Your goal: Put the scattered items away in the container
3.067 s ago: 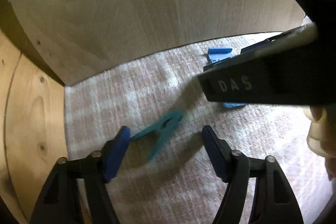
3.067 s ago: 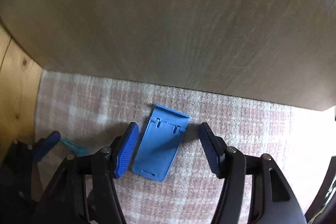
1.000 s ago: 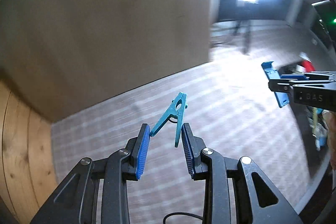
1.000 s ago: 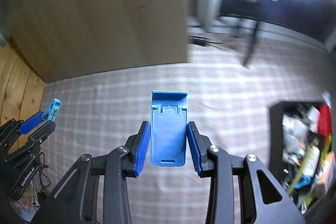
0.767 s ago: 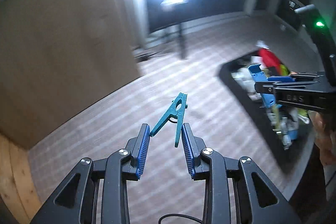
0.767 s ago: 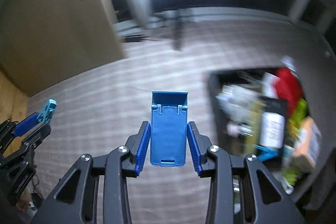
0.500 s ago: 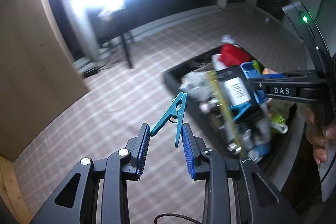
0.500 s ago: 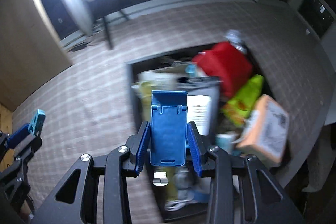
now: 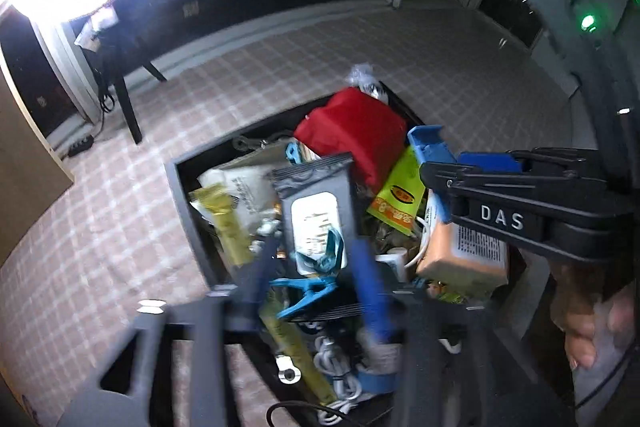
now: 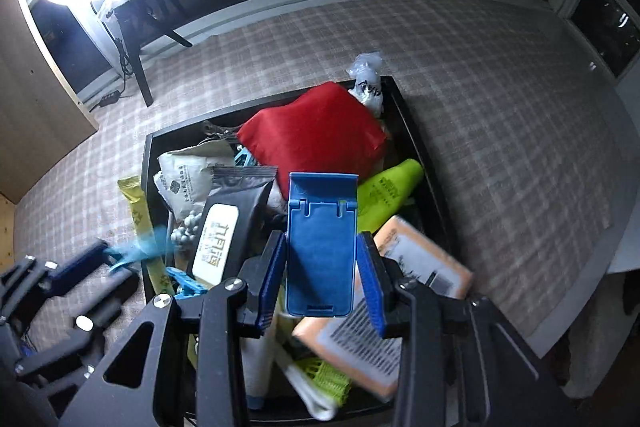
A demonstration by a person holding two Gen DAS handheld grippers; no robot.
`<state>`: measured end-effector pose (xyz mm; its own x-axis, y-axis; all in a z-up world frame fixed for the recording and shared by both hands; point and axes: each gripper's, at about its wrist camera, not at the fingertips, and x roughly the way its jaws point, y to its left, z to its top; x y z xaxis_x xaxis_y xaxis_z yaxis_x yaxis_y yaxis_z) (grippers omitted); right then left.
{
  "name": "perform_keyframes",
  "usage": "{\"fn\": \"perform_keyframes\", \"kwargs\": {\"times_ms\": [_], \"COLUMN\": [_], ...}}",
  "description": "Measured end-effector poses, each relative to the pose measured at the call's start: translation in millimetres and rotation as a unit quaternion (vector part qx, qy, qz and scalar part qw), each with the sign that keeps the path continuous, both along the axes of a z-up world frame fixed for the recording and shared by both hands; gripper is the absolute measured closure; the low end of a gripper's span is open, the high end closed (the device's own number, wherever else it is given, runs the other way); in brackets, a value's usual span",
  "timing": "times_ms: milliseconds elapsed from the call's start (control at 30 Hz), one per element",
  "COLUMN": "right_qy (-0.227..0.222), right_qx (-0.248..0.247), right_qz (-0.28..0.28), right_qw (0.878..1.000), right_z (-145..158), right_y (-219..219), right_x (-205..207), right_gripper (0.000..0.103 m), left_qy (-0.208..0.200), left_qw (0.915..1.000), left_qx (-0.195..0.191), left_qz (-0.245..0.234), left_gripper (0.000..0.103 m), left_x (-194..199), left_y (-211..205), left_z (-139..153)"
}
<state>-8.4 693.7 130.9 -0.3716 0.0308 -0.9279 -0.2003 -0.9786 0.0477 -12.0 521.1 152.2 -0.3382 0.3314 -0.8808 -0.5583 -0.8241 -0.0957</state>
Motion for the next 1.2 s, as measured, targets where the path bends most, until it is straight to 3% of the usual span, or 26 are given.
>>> {"fn": "perform_keyframes", "kwargs": {"times_ms": [67,267,533,800,933,1033,1200], "right_qy": [0.003,0.016,0.036,0.055,0.07,0.076,0.069], "right_qx": [-0.001,-0.01,-0.005,0.001,-0.003,-0.004,-0.023], "right_qz": [-0.001,0.005,0.04,0.077,0.1,0.125,0.162], "right_qw": [1.0,1.0,0.999,0.995,0.993,0.989,0.984], "right_z": [1.4,8.9,23.1,34.1,38.6,38.6,35.2], "right_y": [7.8,22.4,-5.5,-65.1,-110.2,-150.9,-213.1], "right_x": [-0.5,1.8,16.2,35.5,49.8,59.9,69.8], "right_gripper": [0.056,0.055,0.055,0.05,0.044,0.044,0.043], "left_qy": [0.015,0.042,0.066,0.061,0.052,0.068,0.054], "left_qw": [0.9999,0.9988,0.996,0.9906,0.9847,0.9788,0.9731], "left_qx": [0.001,-0.014,-0.014,-0.012,-0.007,-0.022,-0.022], "left_qz": [0.005,0.019,0.059,0.123,0.166,0.192,0.223], "left_gripper": [0.036,0.037,0.037,0.035,0.032,0.03,0.029], "left_x": [3.3,12.6,25.0,32.7,39.5,50.9,61.4], "left_y": [6.4,15.3,-16.5,-97.7,-150.8,-187.6,-245.8], "left_z": [1.9,9.4,23.5,22.0,20.7,20.0,15.5]}}
